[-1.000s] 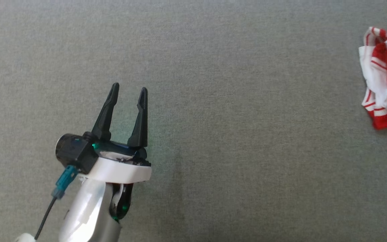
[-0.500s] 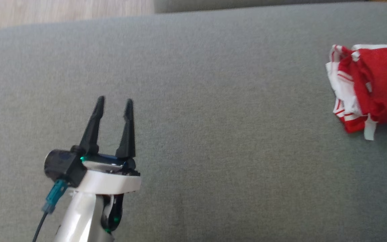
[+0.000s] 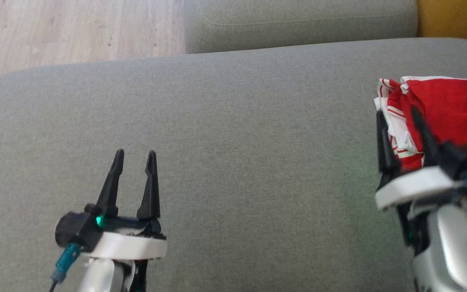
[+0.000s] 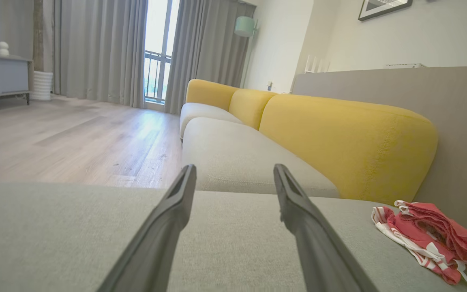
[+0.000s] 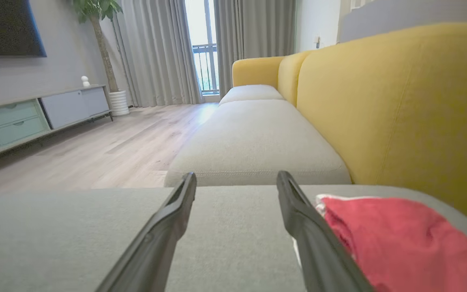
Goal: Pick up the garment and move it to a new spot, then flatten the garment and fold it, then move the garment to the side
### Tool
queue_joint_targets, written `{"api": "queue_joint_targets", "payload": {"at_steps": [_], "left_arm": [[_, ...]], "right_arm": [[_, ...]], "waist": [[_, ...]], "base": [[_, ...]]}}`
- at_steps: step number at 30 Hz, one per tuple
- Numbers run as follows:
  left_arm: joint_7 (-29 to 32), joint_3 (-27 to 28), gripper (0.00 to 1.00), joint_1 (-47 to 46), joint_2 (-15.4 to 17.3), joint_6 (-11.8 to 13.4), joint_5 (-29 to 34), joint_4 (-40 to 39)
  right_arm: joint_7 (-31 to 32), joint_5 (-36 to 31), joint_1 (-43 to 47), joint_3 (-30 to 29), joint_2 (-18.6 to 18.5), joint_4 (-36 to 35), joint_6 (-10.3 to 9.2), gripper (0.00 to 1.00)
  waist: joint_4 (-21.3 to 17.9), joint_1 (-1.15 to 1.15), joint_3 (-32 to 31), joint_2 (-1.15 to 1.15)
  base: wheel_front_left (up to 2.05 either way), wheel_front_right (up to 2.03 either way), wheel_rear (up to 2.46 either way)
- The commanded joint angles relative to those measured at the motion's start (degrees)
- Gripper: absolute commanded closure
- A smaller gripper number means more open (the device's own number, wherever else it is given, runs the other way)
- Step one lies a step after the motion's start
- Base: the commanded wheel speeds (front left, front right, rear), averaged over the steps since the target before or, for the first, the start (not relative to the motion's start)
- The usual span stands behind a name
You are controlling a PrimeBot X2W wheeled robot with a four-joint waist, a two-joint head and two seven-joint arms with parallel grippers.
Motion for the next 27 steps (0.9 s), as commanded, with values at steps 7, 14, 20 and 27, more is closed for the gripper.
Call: {"api": "queue_joint_targets", "payload": {"at_steps": [7,14,20,27], "left_arm": [[-0.29,1.72,0.0,0.16,0.29,0.89,-2.32,-0.63],[-0.29,2.1,0.0,0.5,0.29,1.58,-2.44,-0.6],[-0.29,2.45,0.0,0.7,0.29,1.23,-3.12,-1.27],[-0.29,2.58,0.0,1.15,0.29,0.75,-4.43,-1.54]], "right_arm": [[-6.06,3.91,5.32,1.28,1.94,-1.48,-0.04,0.0],[-8.45,7.92,6.4,2.36,1.98,0.45,-0.04,0.0],[-9.12,8.32,5.6,3.09,1.98,1.6,-0.04,0.0],[-9.36,8.15,5.15,2.89,1.99,2.39,-0.04,0.0]], "waist": [[0.74,0.01,-0.32,0.0],[0.71,0.01,-0.28,0.0],[0.77,0.01,-0.46,0.0],[0.71,0.01,-0.8,0.0]], "base": [[0.0,0.0,0.0],[0.0,0.0,0.0],[0.0,0.0,0.0],[0.0,0.0,0.0]]}}
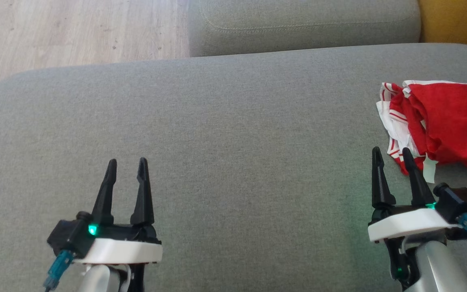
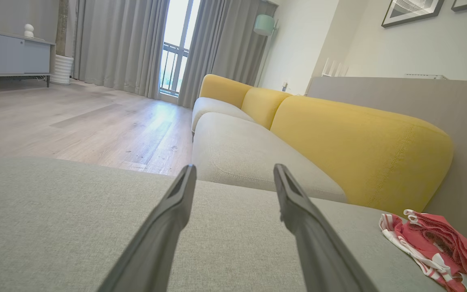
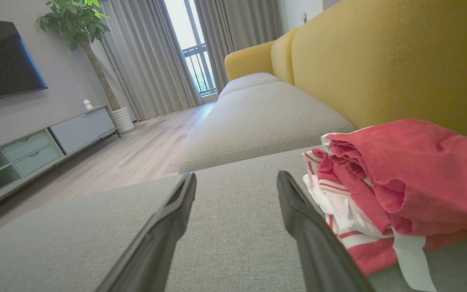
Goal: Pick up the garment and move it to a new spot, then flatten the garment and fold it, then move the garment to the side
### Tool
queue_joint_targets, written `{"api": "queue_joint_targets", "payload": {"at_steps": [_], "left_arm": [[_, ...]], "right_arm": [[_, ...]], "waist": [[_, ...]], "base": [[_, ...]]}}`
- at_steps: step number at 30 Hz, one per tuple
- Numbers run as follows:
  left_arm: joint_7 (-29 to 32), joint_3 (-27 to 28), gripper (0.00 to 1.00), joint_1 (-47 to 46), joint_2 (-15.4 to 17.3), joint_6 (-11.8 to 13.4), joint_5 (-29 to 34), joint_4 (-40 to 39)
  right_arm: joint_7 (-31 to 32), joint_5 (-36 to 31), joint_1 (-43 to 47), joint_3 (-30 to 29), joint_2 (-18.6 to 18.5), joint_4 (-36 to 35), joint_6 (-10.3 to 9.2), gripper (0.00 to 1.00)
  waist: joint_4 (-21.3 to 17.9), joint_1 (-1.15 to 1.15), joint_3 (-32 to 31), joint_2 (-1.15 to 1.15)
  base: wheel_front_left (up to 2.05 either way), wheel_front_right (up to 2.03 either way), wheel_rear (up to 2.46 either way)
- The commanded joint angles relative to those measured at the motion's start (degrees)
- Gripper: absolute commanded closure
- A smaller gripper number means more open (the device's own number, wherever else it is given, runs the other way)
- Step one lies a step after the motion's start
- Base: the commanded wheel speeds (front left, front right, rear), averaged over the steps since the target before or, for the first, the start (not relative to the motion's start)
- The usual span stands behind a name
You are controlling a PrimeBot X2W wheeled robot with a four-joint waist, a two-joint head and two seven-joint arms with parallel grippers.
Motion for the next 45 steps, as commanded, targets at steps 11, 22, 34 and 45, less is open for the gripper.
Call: {"api": "queue_joint_targets", "payload": {"at_steps": [11,22,34,45], "left_arm": [[-0.29,2.75,0.0,-0.7,0.28,-0.45,-1.78,-2.3],[-0.29,3.37,0.0,-0.53,0.28,-0.17,-1.81,-2.68],[0.7,2.24,1.0,1.72,0.02,0.02,-4.62,1.7],[2.52,3.3,1.0,1.29,0.3,-0.08,-11.62,2.09]], "right_arm": [[-0.73,-0.17,-2.44,1.41,0.0,-1.23,-0.04,0.0],[-0.69,-1.06,-2.35,1.67,0.0,-0.73,-0.04,0.0],[0.88,2.08,1.14,-0.2,0.17,3.51,0.0,1.0],[2.81,9.52,1.08,-0.99,0.15,2.72,-0.01,1.0]], "waist": [[0.02,0.0,0.02,0.0],[0.04,0.0,-0.23,0.0],[-0.02,0.0,-0.35,0.0],[-0.16,0.0,-0.6,0.0]], "base": [[0.0,0.0,0.0],[0.0,0.0,0.0],[0.0,0.0,0.0],[0.0,0.0,0.0]]}}
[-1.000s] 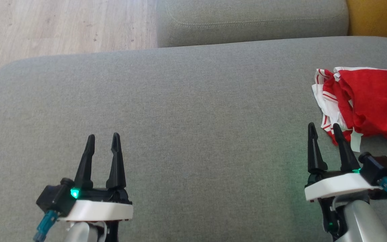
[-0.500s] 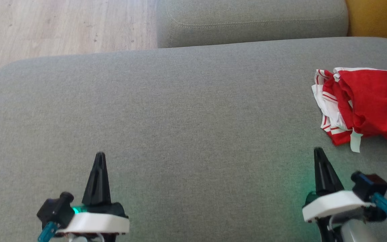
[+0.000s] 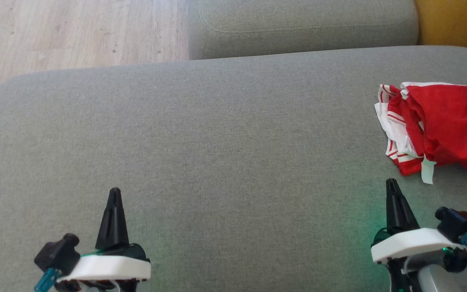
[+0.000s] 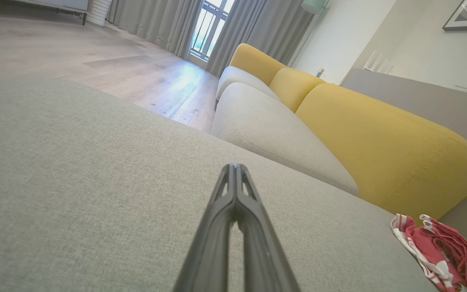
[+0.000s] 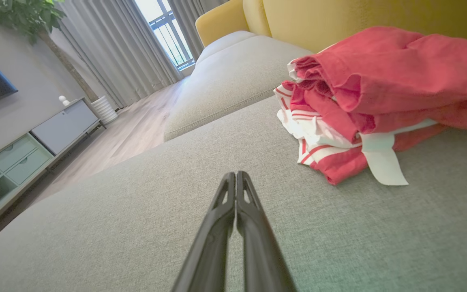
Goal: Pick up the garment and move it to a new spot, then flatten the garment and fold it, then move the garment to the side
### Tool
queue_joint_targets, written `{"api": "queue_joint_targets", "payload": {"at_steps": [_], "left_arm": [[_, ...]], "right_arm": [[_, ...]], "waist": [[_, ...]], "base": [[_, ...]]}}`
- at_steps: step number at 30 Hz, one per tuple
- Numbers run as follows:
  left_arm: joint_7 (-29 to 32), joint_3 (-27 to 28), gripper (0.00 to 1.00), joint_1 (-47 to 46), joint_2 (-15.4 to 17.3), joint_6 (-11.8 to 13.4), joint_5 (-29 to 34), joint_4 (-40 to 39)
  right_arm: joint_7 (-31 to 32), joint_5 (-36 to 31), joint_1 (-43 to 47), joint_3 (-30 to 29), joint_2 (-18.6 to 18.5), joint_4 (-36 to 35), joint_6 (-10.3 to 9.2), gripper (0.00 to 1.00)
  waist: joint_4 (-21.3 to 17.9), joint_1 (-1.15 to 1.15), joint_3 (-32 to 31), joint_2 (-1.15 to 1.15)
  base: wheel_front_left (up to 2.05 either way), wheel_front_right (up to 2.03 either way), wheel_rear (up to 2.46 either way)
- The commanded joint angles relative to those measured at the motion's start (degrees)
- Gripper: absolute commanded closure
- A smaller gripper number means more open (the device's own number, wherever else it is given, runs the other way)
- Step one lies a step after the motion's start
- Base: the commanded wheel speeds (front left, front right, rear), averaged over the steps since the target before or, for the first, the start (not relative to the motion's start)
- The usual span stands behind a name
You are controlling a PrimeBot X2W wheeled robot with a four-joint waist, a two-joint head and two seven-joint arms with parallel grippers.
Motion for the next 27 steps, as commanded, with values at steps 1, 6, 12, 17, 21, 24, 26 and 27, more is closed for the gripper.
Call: {"api": "queue_joint_targets", "payload": {"at_steps": [1,6,12,17,21,24,26,27], "left_arm": [[0.3,1.17,1.0,-2.64,0.35,-0.13,-1.6,-1.56],[1.06,1.63,1.0,-2.8,0.44,-0.17,-4.46,-1.48],[1.99,2.2,1.0,-2.97,0.53,-0.21,-7.91,-1.39],[2.77,2.69,1.0,-3.11,0.6,-0.25,-10.78,-1.32],[3.41,3.08,1.0,-3.23,0.65,-0.28,-13.06,-1.25],[3.89,3.39,1.0,-3.32,0.68,-0.3,-14.77,-1.2],[4.21,3.59,1.0,-3.38,0.7,-0.32,-15.91,-1.16],[4.21,3.59,1.0,-3.38,0.7,-0.32,-15.91,-1.16]], "right_arm": [[0.36,1.88,-2.35,-0.42,-0.08,-2.22,-0.01,1.0],[1.16,4.97,-2.39,-0.75,-0.09,-2.54,-0.01,1.0],[2.12,8.69,-2.44,-1.14,-0.09,-2.92,-0.01,1.0],[2.93,11.79,-2.48,-1.47,-0.1,-3.23,-0.01,1.0],[3.57,14.27,-2.51,-1.73,-0.11,-3.48,-0.01,1.0],[4.05,16.13,-2.53,-1.93,-0.11,-3.67,-0.01,1.0],[4.37,17.37,-2.55,-2.06,-0.11,-3.8,-0.01,1.0],[4.37,17.37,-2.55,-2.06,-0.11,-3.8,-0.01,1.0]], "waist": [[-0.02,0.0,-0.04,0.0],[-0.08,0.0,-0.14,0.0],[-0.15,0.0,-0.27,0.0],[-0.21,0.0,-0.37,0.0],[-0.25,0.0,-0.46,0.0],[-0.29,0.0,-0.52,0.0],[-0.31,0.0,-0.56,0.0],[-0.31,0.0,-0.56,0.0]], "base": [[0.0,0.0,0.0],[0.0,0.0,0.0],[0.0,0.0,0.0],[0.0,0.0,0.0],[0.0,0.0,0.0],[0.0,0.0,0.0],[0.0,0.0,0.0],[0.0,0.0,0.0]]}}
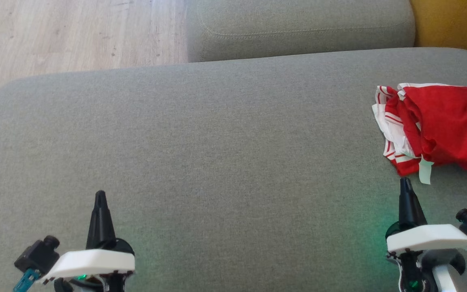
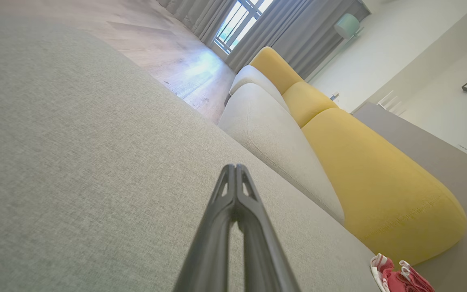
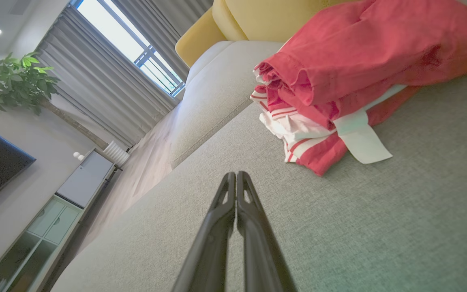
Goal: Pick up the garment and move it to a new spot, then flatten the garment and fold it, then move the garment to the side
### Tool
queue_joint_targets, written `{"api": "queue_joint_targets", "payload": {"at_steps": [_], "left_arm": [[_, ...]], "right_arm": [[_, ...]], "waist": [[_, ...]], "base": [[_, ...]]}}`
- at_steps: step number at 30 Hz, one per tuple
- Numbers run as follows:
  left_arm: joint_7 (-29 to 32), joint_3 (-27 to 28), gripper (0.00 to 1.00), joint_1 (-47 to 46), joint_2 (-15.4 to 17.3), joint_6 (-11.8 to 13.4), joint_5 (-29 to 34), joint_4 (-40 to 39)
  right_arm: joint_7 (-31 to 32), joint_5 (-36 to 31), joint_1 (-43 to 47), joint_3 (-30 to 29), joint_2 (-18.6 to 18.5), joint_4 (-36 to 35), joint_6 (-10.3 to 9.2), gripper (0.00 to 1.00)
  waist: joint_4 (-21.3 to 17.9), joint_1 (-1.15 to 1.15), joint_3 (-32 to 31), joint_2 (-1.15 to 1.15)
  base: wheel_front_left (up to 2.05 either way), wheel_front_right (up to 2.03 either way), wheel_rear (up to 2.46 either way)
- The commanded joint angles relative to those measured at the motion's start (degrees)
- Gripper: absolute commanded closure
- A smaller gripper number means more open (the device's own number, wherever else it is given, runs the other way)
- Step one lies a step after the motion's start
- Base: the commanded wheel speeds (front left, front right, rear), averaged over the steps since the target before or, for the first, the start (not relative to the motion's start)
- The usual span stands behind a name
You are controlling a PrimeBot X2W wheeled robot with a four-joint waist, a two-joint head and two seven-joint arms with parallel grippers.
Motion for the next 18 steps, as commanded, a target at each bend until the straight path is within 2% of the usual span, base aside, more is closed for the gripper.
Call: {"api": "queue_joint_targets", "payload": {"at_steps": [1,18], "left_arm": [[0.18,1.52,1.0,-2.74,0.61,-0.3,-1.13,-1.65],[2.96,3.31,1.0,-3.26,0.75,-0.43,-10.74,-1.33]], "right_arm": [[0.38,1.28,-2.56,-0.06,-0.14,-2.16,-0.01,1.0],[3.11,11.81,-2.7,-1.18,-0.16,-3.22,-0.02,1.0]], "waist": [[-0.01,0.0,-0.02,0.0],[-0.21,0.0,-0.37,0.0]], "base": [[0.0,0.0,0.0],[0.0,0.0,0.0]]}}
